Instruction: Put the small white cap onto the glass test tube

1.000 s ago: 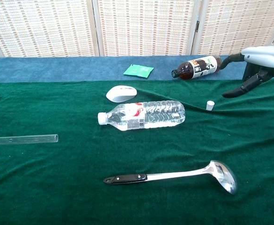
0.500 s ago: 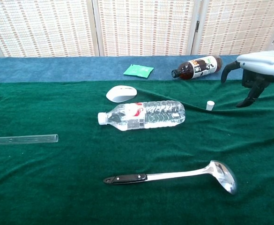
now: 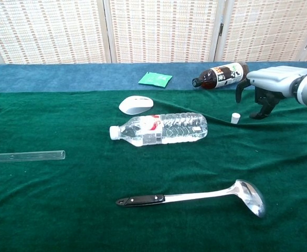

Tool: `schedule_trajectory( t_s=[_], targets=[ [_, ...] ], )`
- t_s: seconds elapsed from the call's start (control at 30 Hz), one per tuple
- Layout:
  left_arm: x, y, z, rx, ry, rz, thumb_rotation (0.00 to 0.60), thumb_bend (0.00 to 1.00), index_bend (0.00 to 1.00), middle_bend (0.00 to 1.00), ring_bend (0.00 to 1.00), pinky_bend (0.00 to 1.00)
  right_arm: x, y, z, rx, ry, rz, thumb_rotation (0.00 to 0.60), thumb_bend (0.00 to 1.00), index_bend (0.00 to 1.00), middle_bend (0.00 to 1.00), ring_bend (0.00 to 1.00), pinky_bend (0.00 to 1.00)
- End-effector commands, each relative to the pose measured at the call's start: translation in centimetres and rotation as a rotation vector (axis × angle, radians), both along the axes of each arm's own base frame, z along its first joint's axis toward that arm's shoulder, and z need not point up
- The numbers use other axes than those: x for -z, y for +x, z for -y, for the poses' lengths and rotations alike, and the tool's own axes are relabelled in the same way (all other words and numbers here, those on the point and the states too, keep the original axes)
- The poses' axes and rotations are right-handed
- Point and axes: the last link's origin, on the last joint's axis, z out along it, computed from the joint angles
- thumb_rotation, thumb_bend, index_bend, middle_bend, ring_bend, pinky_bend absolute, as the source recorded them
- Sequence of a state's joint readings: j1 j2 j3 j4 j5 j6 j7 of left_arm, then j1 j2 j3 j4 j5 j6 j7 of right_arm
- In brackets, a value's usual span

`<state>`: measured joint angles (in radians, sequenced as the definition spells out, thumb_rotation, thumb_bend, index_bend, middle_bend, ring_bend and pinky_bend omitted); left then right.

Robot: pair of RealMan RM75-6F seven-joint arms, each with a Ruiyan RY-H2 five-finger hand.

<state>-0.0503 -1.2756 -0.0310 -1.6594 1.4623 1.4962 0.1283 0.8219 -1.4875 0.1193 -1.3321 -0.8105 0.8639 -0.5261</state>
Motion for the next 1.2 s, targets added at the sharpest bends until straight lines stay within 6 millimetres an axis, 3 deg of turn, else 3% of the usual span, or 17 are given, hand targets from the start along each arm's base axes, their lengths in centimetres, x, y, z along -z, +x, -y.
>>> schedule_trajectory(
  t_s=[0.03,1.2],
  targets=[
    [0.0,-0.1,0.0,-0.003,-0.001,-0.002,0.600,0.43,0.26,0.14,0.11,0.00,0.6,0.1,0.4,0.011,0.010,-0.002,0.600,0.39,0.34,1.00,1.00,1.00],
    [0.1,-0.8,0.0,-0.029,-0.005,0.000,0.600,0.43,0.25,0.14,0.11,0.00,2.9,-0.2,1.8,0.049,0.029,-0.038,0.600,0.46,0.41,1.00,1.00,1.00]
  ],
)
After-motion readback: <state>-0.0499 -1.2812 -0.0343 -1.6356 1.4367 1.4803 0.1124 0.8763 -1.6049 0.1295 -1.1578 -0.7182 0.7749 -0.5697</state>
